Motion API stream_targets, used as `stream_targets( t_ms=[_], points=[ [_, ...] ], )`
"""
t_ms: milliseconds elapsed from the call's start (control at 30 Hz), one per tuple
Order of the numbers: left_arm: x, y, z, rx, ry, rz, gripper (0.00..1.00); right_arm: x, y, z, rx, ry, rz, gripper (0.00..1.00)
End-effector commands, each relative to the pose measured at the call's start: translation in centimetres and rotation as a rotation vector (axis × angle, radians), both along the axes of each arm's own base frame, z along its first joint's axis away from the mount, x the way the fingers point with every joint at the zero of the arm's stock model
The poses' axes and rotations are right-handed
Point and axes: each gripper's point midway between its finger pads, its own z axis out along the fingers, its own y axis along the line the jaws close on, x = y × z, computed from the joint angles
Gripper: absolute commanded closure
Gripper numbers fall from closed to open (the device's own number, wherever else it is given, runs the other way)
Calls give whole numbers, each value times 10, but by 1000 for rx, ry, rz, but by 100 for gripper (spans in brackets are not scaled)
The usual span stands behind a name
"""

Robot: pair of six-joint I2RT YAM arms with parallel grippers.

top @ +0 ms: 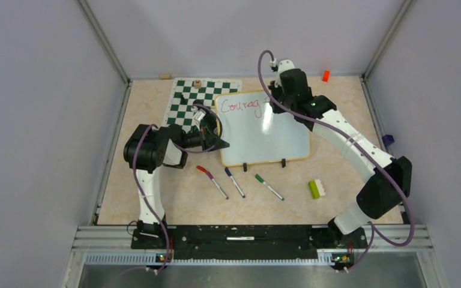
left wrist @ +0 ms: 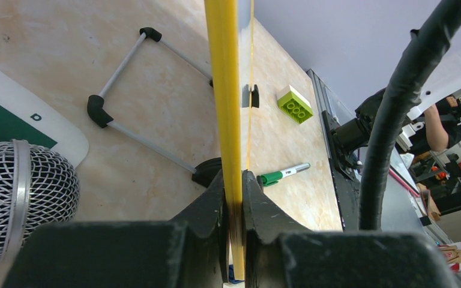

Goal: Write a sentence on the whiteboard

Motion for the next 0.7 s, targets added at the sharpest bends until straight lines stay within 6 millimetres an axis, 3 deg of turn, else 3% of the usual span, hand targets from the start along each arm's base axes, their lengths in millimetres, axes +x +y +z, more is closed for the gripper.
stream_targets(
  t_ms=[0, 200, 367, 567, 667],
  points=[
    [-4, -1, 12, -3, -199, -28, 96, -8, -8, -12, -14, 33, -1, 100],
    [-4, -1, 13, -3, -200, -29, 96, -15, -27, -17, -63, 36, -63, 100],
    [-4, -1, 13, -3, -201, -27, 96, -11, -37, 2, -55, -15, -129, 100],
    [-4, -1, 13, -4, -199, -26, 96, -26, -20, 40, 84, -93, -26, 100],
    [-4, -1, 12, -4, -197, -26, 94, -40, -10, 44, 137, -87, 46, 100]
  ],
)
